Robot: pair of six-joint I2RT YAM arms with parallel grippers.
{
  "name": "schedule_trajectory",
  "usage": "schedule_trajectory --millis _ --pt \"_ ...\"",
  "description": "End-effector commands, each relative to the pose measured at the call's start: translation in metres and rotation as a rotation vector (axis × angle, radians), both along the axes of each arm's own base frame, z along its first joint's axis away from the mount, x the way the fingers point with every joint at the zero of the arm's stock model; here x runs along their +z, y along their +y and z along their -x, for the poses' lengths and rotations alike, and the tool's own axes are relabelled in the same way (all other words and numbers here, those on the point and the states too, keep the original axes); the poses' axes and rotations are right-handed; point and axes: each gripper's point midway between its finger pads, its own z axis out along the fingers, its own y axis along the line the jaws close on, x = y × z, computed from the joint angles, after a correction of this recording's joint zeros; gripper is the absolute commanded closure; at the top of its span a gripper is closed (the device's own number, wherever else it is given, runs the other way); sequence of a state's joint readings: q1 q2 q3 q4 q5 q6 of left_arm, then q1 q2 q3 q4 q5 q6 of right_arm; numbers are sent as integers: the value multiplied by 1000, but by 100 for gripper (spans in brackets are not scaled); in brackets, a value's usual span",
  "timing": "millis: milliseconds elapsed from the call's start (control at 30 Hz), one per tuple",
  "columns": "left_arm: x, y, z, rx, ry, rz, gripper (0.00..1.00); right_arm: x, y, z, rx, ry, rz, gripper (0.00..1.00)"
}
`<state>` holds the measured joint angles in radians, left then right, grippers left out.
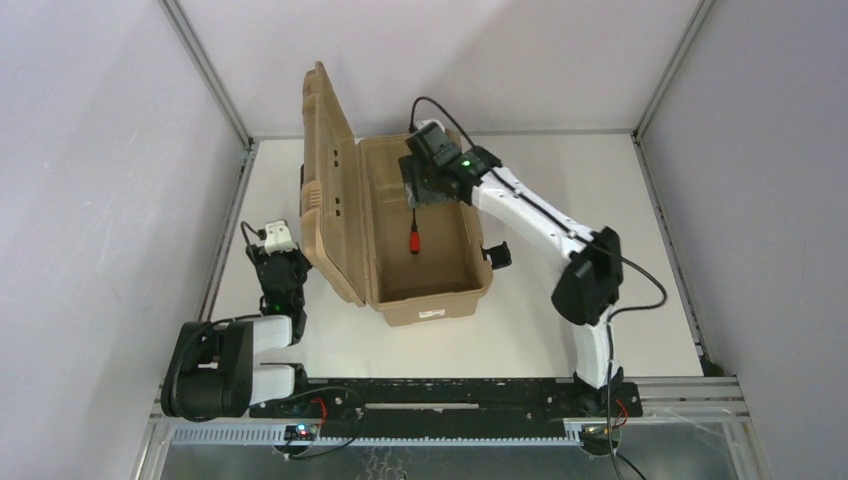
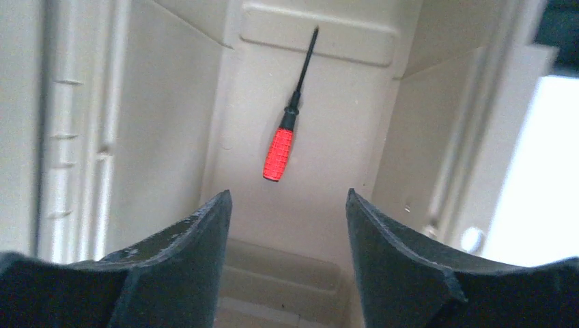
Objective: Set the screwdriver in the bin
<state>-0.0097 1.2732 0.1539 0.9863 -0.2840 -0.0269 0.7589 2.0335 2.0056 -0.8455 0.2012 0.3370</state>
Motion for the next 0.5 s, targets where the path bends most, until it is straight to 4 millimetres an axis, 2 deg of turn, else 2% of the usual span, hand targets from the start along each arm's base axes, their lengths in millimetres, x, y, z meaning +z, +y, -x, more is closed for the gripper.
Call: schedule_trajectory --millis 0,100,233,400,433,467 --pt "37 2 -14 2 -119 -9 0 86 -14 9 68 -185 -47 28" --pt "37 2 -14 1 -119 -8 0 106 -43 6 38 -249 -1 19" --pt "36 2 -14 2 -118 -9 0 116 -104 -1 -63 -284 63 1" --pt "36 2 -14 2 -118 -9 0 121 -189 -6 -198 -297 80 0" --pt "37 2 -14 1 -119 -9 0 124 -212 -6 -239 -304 84 0" --pt "37 2 -14 1 -118 -9 0 120 -224 -6 -256 -300 96 0"
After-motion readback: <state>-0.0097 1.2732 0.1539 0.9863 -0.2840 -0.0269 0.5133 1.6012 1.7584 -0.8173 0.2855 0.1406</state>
